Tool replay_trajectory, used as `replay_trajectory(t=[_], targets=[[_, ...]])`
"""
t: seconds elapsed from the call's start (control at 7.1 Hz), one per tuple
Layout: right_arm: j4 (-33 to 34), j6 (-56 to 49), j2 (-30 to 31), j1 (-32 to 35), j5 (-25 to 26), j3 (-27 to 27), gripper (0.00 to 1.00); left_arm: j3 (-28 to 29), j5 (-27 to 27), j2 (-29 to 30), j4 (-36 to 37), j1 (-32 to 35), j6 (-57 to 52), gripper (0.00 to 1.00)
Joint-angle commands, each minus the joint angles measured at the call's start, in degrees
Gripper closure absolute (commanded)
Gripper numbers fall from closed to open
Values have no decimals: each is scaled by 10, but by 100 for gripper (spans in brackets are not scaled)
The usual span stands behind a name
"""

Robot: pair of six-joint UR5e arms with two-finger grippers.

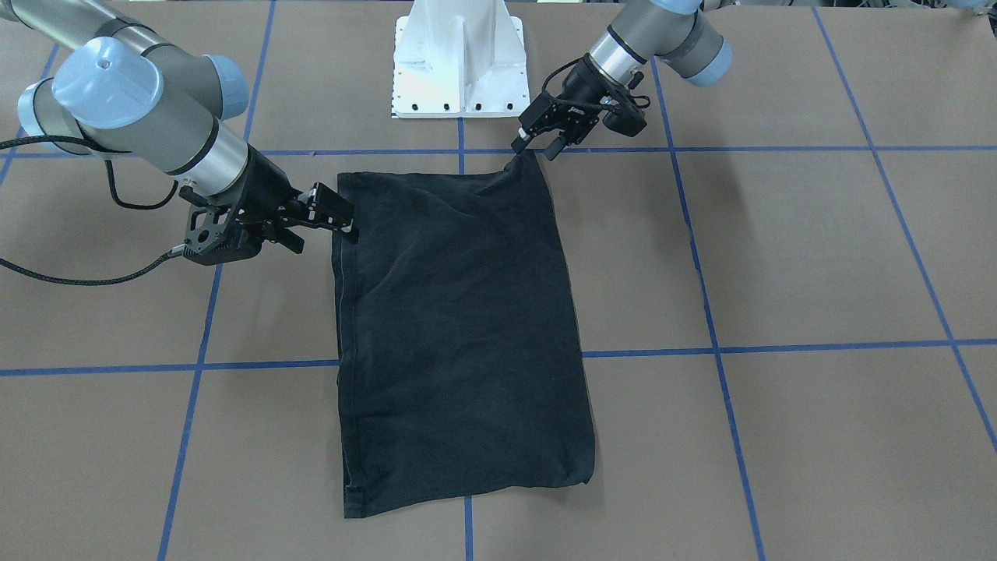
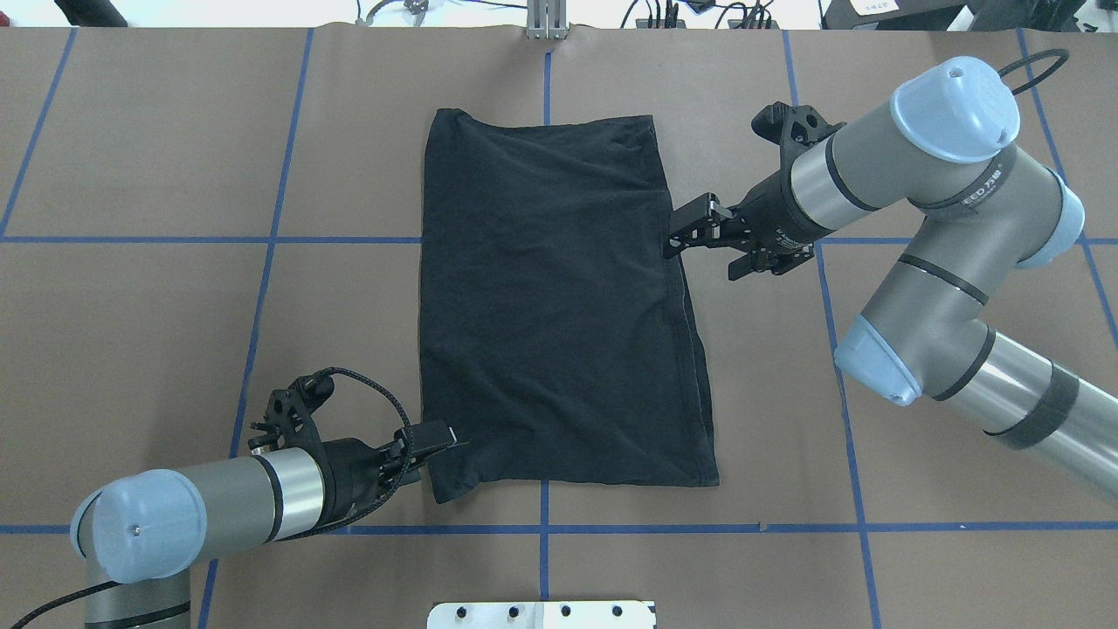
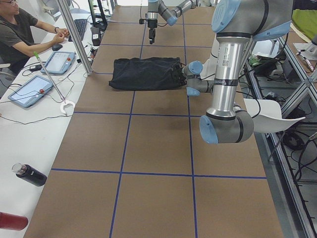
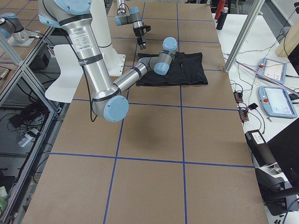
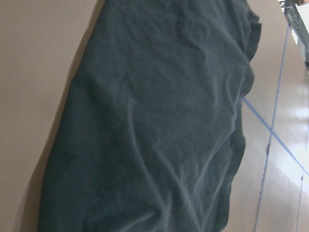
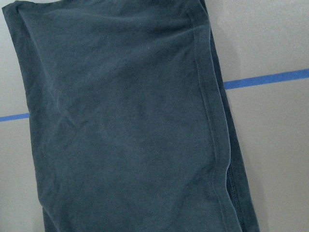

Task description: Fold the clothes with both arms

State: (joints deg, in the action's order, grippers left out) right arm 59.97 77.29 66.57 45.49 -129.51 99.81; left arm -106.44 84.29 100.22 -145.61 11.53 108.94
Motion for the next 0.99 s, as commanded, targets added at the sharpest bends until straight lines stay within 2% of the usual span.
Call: replay_trajectory(t=[0.0, 0.28, 0.7, 0.84], targets=[[-1, 1, 0, 0, -1, 1, 0, 20, 0, 2, 2, -5, 0, 5], [-1, 1, 0, 0, -3, 1, 0, 34, -1, 13, 2, -20, 0, 15], [-1, 1, -2, 0, -3, 0, 0, 41, -1, 14, 2, -20, 0, 15], [-1, 1, -2, 0, -2, 0, 0, 40, -1, 15, 2, -20, 0, 25]])
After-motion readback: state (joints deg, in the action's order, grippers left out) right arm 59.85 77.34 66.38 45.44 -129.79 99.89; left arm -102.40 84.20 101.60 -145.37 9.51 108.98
